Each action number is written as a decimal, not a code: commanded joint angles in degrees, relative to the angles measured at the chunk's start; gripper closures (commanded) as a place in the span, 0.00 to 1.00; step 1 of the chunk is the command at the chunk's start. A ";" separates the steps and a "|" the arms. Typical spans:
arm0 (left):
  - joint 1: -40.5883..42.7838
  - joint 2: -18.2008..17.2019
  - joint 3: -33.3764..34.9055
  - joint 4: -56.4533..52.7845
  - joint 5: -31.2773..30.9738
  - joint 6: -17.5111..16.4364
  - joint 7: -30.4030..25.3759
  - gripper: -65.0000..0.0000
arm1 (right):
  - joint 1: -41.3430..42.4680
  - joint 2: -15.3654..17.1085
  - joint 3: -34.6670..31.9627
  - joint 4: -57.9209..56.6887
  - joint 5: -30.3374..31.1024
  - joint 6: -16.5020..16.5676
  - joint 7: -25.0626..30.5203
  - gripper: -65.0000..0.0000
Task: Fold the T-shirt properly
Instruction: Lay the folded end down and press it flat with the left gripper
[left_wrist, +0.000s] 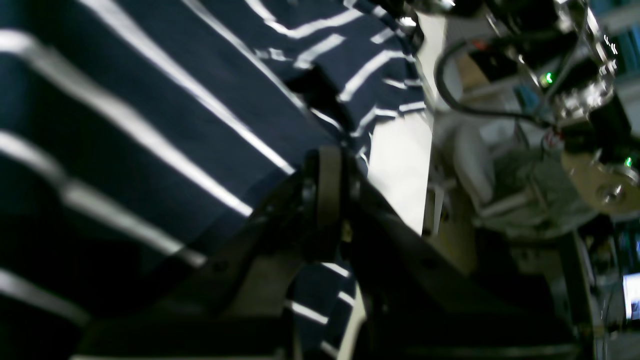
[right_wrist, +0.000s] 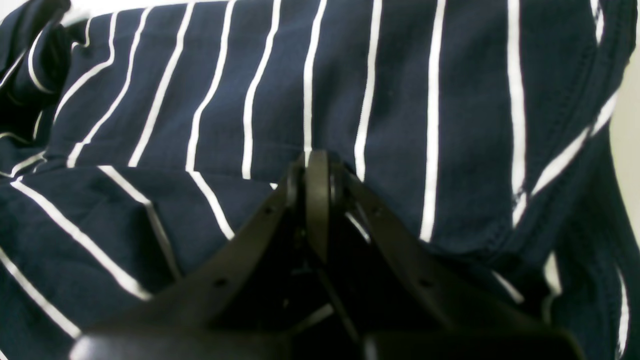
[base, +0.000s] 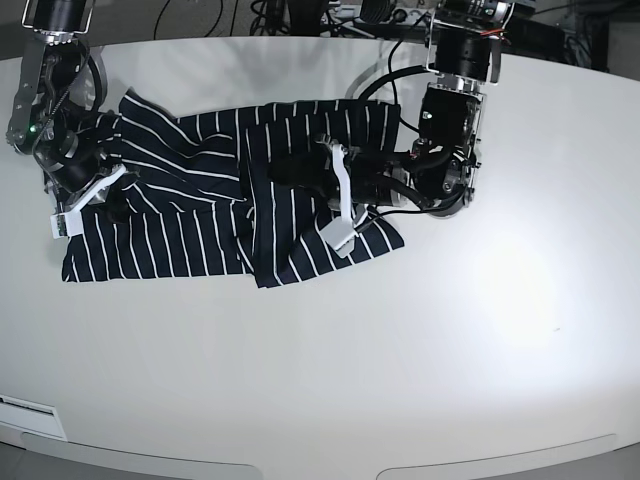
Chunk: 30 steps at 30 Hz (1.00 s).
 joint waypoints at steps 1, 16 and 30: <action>-1.25 0.35 0.76 0.92 -1.70 -0.81 -0.57 1.00 | -0.98 0.00 -0.66 -0.70 -3.74 -0.04 -7.58 1.00; -10.51 -2.08 -3.02 0.90 7.28 -0.74 2.67 1.00 | -0.96 0.00 -0.66 -0.70 -3.74 -0.04 -7.63 1.00; -8.76 -2.56 7.52 0.90 25.49 7.02 -2.67 1.00 | -0.96 0.00 -0.66 -0.70 -3.72 -0.04 -8.46 1.00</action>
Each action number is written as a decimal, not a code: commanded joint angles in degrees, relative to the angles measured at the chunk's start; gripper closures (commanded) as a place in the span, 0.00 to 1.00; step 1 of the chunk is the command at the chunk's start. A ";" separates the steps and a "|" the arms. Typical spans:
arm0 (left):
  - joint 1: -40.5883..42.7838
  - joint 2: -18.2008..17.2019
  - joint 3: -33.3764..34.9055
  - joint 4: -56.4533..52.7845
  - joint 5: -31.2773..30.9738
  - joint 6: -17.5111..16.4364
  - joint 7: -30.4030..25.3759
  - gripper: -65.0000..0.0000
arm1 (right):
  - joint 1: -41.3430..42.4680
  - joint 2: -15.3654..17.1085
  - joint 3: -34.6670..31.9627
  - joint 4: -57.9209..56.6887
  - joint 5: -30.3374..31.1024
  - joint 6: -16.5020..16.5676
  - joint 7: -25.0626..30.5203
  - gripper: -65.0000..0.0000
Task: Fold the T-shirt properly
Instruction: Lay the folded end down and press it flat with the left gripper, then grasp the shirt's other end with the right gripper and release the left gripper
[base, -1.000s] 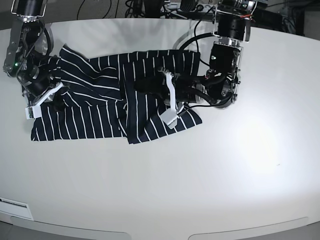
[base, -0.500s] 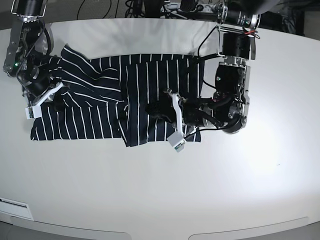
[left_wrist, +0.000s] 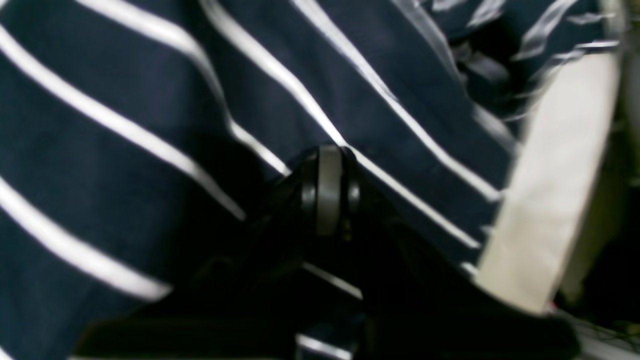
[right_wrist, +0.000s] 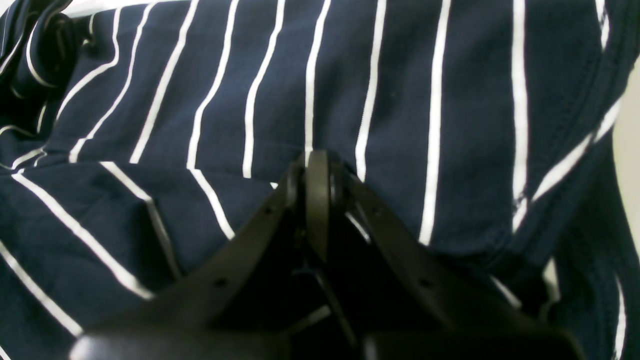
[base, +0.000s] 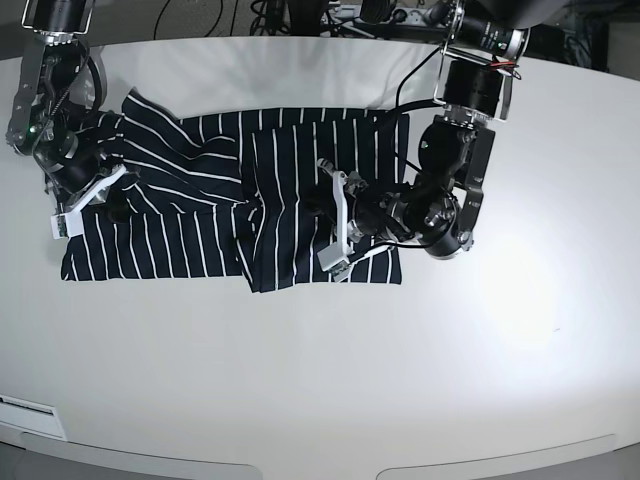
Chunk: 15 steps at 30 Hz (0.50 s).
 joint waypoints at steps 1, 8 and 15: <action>-0.50 0.24 1.07 0.83 3.54 1.29 -0.15 1.00 | -1.11 0.00 -0.66 -0.70 -3.89 -0.07 -7.98 1.00; 3.19 -0.20 4.02 0.79 16.90 6.40 -5.07 1.00 | -1.14 0.00 -0.66 -0.70 -3.91 -0.07 -8.02 1.00; 3.80 -4.28 4.00 0.79 18.36 7.56 -5.22 1.00 | 0.70 1.05 -0.02 1.81 3.61 -0.02 -12.70 0.86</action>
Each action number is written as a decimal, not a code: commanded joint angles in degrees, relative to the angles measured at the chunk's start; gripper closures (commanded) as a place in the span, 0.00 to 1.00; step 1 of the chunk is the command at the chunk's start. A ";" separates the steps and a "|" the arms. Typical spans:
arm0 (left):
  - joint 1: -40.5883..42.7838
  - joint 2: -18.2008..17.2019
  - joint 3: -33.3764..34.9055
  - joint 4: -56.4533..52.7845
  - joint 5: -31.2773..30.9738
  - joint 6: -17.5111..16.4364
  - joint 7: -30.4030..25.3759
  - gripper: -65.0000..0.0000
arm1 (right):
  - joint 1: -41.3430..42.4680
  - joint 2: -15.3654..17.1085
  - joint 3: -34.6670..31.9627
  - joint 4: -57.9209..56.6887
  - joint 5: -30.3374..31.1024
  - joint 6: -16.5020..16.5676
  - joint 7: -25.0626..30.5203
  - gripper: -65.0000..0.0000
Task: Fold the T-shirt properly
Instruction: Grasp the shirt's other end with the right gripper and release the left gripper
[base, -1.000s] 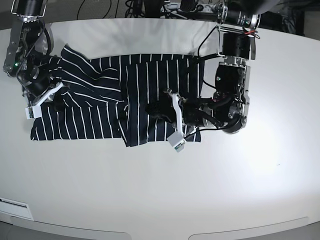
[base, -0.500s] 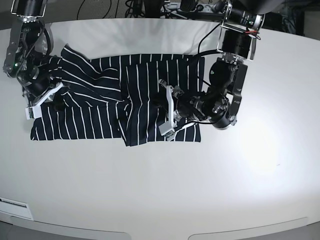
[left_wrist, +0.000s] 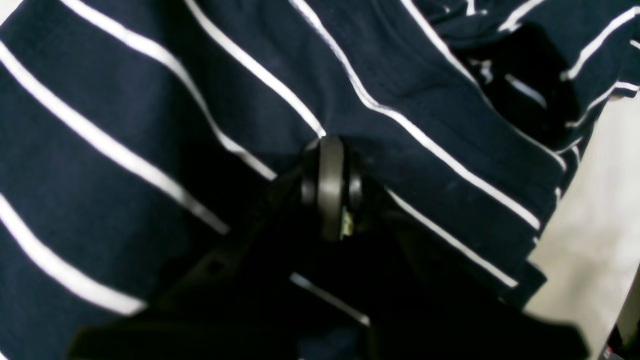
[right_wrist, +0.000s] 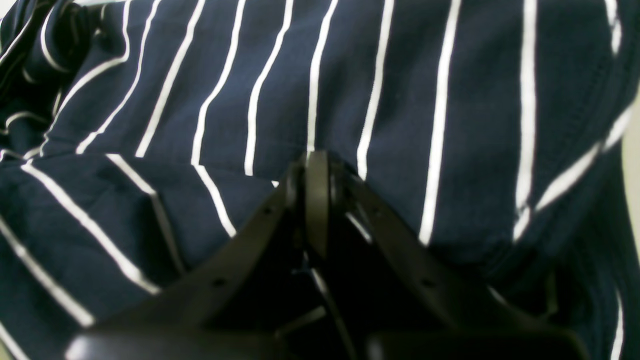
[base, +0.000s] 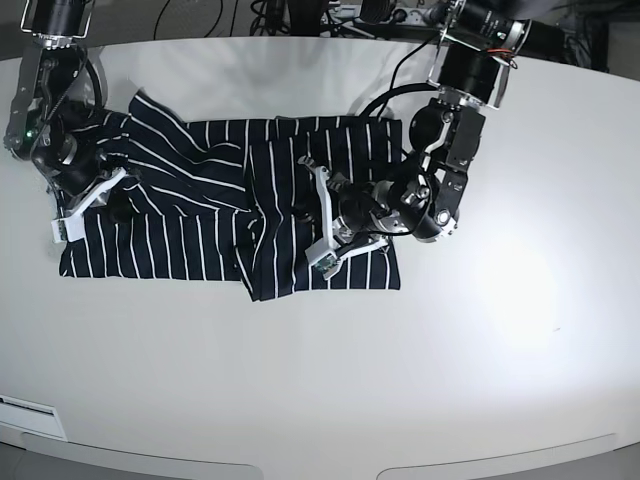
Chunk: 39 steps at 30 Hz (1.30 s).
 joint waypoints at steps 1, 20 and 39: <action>0.39 -2.54 -0.22 -0.74 7.21 1.81 7.56 1.00 | -0.55 0.83 0.20 1.31 -0.20 0.37 -5.53 0.78; 1.25 -13.70 -0.35 -0.74 1.64 -0.55 8.37 1.00 | 0.79 3.28 15.56 4.81 3.39 -8.20 -12.55 0.44; 1.22 -13.68 -0.33 -0.72 -0.92 -0.59 8.55 1.00 | 1.22 -0.98 4.31 -5.73 27.52 4.66 -20.17 0.44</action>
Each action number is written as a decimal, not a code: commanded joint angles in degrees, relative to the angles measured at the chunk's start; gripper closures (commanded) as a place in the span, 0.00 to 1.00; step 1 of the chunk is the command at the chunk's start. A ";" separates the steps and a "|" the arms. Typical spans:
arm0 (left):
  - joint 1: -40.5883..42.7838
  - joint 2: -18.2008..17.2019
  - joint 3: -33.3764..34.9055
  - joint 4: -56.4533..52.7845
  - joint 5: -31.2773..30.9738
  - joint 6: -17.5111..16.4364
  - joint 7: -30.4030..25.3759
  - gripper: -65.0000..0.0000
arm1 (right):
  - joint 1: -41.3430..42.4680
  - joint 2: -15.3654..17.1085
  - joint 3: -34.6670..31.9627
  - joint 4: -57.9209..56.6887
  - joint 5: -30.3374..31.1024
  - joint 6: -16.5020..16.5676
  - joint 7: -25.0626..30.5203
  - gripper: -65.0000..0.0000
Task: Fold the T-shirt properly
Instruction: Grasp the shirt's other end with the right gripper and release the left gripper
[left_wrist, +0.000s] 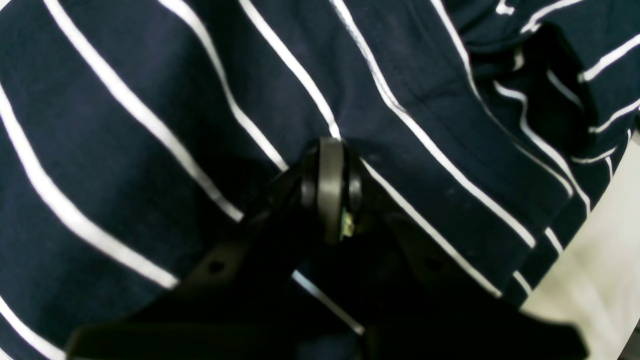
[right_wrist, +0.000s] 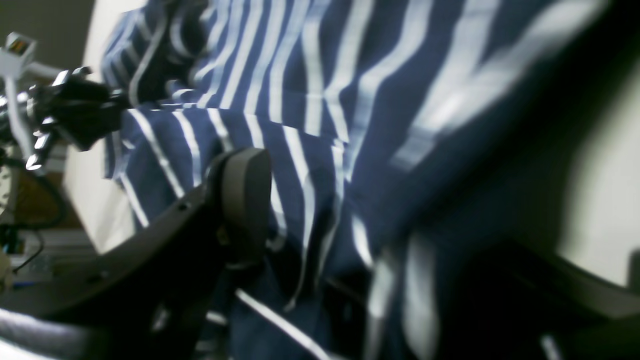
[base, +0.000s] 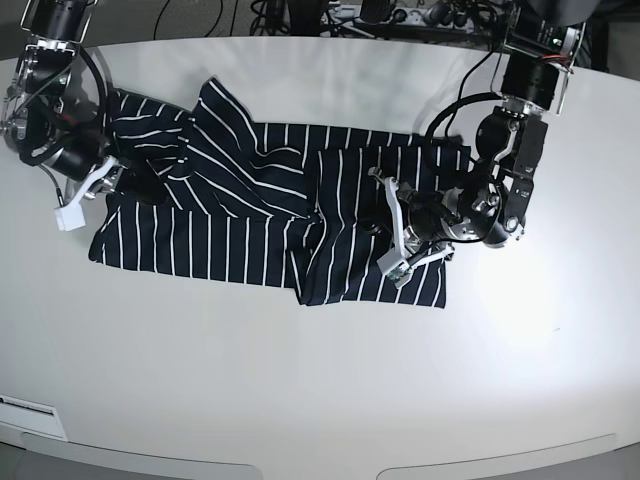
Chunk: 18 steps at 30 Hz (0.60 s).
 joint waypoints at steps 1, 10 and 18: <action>1.22 -1.46 0.39 -1.18 6.84 1.20 9.88 1.00 | 0.13 0.57 -1.16 0.37 -1.62 -0.17 -1.38 0.44; -0.09 -1.49 0.33 -1.18 6.84 1.40 9.92 1.00 | 3.96 1.20 -4.02 1.16 -5.01 0.07 -1.88 1.00; -7.91 -1.49 0.26 -1.18 -2.67 3.67 13.29 0.57 | 6.80 1.22 -4.04 5.25 -11.47 -0.48 -2.45 1.00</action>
